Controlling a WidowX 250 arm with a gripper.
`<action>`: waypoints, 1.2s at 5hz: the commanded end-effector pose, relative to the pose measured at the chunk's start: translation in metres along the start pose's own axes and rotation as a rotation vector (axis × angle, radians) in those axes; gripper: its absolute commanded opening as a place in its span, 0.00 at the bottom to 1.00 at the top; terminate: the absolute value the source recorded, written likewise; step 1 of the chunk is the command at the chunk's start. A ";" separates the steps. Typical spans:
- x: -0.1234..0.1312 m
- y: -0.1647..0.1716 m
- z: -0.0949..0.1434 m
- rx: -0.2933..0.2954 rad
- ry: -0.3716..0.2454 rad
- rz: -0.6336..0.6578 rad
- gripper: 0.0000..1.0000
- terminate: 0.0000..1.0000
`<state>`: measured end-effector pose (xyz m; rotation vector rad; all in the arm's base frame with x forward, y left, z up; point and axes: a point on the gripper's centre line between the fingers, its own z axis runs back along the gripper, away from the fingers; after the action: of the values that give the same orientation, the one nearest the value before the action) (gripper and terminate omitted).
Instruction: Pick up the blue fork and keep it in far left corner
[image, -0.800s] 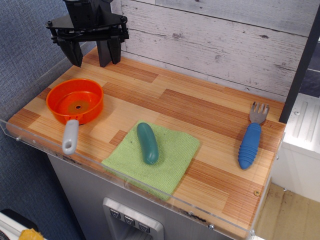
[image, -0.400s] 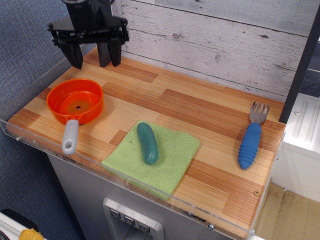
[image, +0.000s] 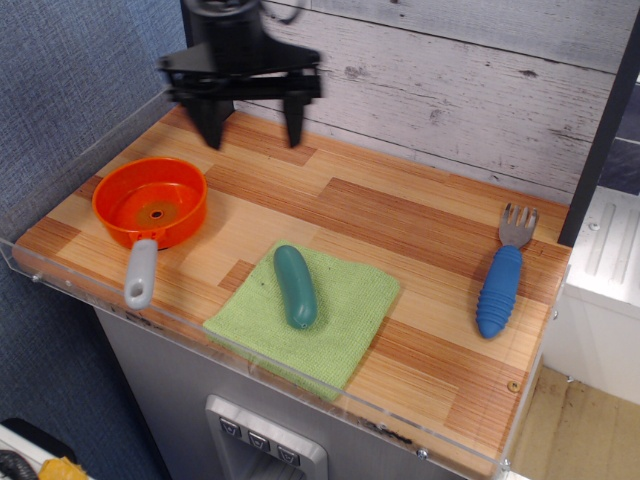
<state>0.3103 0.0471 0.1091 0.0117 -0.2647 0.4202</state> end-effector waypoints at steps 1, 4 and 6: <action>-0.028 -0.077 0.002 -0.096 -0.028 -0.179 1.00 0.00; -0.056 -0.137 -0.042 -0.124 0.028 -0.342 1.00 0.00; -0.057 -0.146 -0.059 -0.127 0.028 -0.347 1.00 0.00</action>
<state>0.3347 -0.1010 0.0308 -0.0573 -0.2142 0.0736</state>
